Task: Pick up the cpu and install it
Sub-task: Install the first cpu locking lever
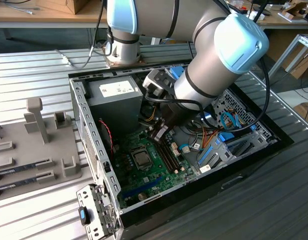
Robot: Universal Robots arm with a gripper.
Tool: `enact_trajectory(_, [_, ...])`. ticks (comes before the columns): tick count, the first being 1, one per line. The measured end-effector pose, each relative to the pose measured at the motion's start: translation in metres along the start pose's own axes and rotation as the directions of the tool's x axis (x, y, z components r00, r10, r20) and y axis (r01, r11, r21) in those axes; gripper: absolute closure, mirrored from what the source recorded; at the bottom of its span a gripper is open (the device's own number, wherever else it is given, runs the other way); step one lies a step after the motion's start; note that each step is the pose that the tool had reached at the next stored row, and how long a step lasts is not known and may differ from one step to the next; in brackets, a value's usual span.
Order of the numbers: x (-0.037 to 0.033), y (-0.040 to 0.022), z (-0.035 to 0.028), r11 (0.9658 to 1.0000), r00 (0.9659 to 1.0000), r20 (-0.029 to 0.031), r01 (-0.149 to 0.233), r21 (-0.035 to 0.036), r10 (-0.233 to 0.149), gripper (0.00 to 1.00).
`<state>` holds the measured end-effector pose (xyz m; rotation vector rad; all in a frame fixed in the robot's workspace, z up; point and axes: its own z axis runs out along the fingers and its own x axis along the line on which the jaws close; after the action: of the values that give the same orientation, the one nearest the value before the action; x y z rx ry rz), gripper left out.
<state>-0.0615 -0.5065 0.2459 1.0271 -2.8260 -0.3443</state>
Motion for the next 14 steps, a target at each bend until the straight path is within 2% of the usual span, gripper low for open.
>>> enact_trajectory(4, [0.0032, -0.0037, -0.0008, 1.0, 1.0, -0.0022, 0.0, 0.0027, 0.0, 0.89])
enact_trajectory(10, [0.0049, -0.0058, -0.0008, 0.9999, 1.0, -0.0086, -0.002, 0.01, 0.002, 0.89])
enact_trajectory(14, [0.006, -0.0073, -0.0009, 0.9998, 0.9999, -0.0154, -0.004, 0.0174, 0.004, 0.89])
